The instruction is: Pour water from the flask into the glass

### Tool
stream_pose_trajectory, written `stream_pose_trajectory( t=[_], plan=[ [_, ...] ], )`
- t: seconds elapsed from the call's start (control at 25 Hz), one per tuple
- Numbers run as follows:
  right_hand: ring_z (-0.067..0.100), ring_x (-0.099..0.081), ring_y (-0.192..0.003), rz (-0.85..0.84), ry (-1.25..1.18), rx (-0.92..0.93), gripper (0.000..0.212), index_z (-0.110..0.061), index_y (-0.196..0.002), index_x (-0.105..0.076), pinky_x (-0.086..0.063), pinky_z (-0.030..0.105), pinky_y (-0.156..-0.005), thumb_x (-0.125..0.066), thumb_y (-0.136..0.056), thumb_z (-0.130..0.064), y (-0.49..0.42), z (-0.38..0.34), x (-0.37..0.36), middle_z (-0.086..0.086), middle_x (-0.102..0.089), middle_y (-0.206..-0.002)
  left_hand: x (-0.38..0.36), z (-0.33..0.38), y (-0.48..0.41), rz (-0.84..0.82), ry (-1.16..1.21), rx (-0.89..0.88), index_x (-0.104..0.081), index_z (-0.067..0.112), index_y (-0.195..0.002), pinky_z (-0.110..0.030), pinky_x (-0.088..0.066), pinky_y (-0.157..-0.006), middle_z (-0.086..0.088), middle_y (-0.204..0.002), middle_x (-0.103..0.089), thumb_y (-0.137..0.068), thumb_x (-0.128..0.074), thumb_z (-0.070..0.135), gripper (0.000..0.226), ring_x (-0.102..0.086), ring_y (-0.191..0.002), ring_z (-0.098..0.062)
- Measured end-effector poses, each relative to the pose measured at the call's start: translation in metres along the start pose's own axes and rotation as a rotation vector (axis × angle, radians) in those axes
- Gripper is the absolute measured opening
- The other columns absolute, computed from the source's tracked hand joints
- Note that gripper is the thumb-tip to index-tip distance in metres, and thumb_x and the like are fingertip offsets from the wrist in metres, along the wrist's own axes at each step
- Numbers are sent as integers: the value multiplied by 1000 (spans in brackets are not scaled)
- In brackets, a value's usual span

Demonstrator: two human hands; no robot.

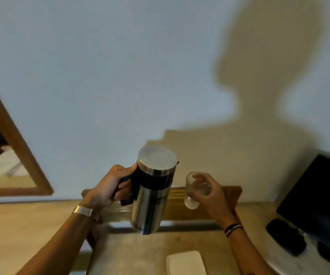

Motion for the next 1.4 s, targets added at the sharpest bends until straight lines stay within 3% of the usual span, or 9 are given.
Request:
stream_pose_trajectory(
  t=[0.08,0.2,0.32,0.4,0.52,0.72,1.16,1.32,1.4],
  plan=[
    [16,-76,-101,-33,-32,109,48,-23,-122,-72,-63,20,-85,-93,-80,-27,-19,-73,18,7,-77,-110,-9,85,-6,-39,-85,-41,-45,16,-41,-16,-20,-38,0,-30,-38,-83,-87,62,75,-34,-22,-12],
    [13,-76,-94,-53,-93,209,53,-26,-118,-77,-62,24,-83,-92,-69,-37,-34,-157,41,2,-79,-105,-26,190,-13,-33,-284,-40,-41,19,-40,-13,-24,-34,1,-30,-35,-89,-81,54,72,-30,-21,-10],
    [17,-77,-96,-76,-126,271,50,-37,-113,-80,-64,30,-86,-91,-65,-40,-38,-207,55,-3,-80,-107,-44,250,-13,-84,-453,16,-39,19,-41,-12,-24,-33,2,-30,-33,-72,-95,58,75,-29,-21,-10],
    [28,-76,-101,-85,-91,298,49,-38,-114,-81,-66,41,-91,-91,-66,-40,-37,-224,61,0,-79,-110,-59,270,-12,-189,-518,71,-42,19,-41,-13,-28,-32,3,-30,-37,-69,-96,60,74,-33,-21,-9],
    [34,-76,-104,-84,-76,304,47,-36,-112,-81,-66,45,-94,-94,-67,-37,-38,-232,66,5,-79,-113,-75,292,-15,-253,-593,205,-45,19,-41,-15,-31,-30,4,-32,-40,-93,-74,50,67,-37,-22,-8],
    [22,-79,-95,-87,-153,259,40,-36,-106,-84,-67,32,-78,-96,-68,-33,-41,-234,65,11,-78,-118,-112,333,-22,-282,-821,373,-47,21,-42,-16,-27,-31,7,-33,-40,-97,-64,44,63,-36,-22,-8],
    [20,-76,-93,-77,-205,263,37,-35,-97,-83,-65,45,-87,-97,-63,-33,-55,-254,75,0,-82,-111,-149,383,-25,-220,-1088,430,-43,22,-43,-16,-32,-34,7,-33,-37,-105,-58,51,70,-34,-24,-10],
    [11,-77,-91,-105,-192,282,29,-41,-88,-81,-62,28,-79,-96,-64,-36,-54,-262,74,-7,-82,-102,-150,392,-26,-189,-1136,386,-43,22,-45,-18,-34,-35,7,-34,-37,-98,-66,52,64,-35,-26,-10],
    [6,-77,-83,-129,-201,285,28,-43,-85,-81,-61,20,-71,-96,-64,-34,-53,-267,72,-12,-83,-98,-148,403,-23,-99,-1163,309,-58,20,-53,-22,-45,-42,6,-40,-54,-86,-81,50,50,-49,-32,-10]
  ],
)
Point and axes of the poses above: each hand's wrist, its own y-axis away from the middle knuckle, its own x-axis out of the back of the hand, z = x × y, the point moved 8 cm from there along -y, towards the middle knuckle
